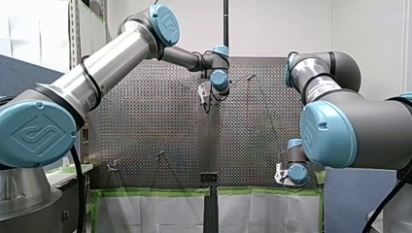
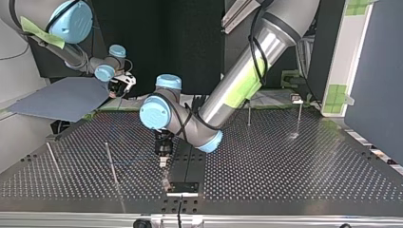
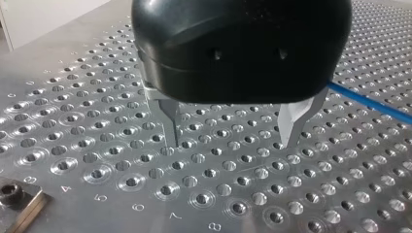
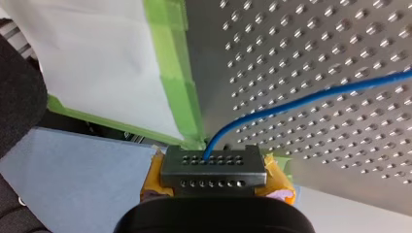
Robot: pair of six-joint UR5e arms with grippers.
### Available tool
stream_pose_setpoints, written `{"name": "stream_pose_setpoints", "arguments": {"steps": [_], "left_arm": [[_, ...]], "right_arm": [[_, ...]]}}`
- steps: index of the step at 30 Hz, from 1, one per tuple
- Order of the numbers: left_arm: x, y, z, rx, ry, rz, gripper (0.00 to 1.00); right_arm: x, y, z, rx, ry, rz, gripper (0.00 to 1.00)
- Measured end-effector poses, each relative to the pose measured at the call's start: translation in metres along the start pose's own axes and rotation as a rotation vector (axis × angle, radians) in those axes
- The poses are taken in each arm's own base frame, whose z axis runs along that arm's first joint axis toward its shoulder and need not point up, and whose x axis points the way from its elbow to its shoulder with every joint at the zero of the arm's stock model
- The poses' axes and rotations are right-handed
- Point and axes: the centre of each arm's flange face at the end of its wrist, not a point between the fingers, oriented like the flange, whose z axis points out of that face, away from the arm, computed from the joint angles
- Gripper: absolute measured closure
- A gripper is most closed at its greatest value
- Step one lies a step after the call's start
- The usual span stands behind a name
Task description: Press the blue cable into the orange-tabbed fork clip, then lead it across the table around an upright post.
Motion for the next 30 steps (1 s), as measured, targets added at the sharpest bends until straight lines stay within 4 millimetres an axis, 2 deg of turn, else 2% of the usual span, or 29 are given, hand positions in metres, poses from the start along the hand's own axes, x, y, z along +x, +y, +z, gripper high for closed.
{"name": "stream_pose_setpoints", "arguments": {"steps": [8, 14, 30], "left_arm": [[0.0, 0.0, 0.0, -0.001, 0.001, 0.0, 0.0], [0.001, 0.001, -0.001, -0.005, 0.009, 0.004, 0.0], [0.006, 0.009, -0.01, -0.041, 0.088, 0.037, 0.0]], "right_arm": [[-0.018, 0.019, 0.009, -0.025, -0.003, 0.015, 1.0], [-0.022, 0.029, 0.015, -0.038, 0.008, 0.029, 1.0], [-0.012, 0.032, 0.026, 0.005, 0.042, 0.036, 1.0]]}}
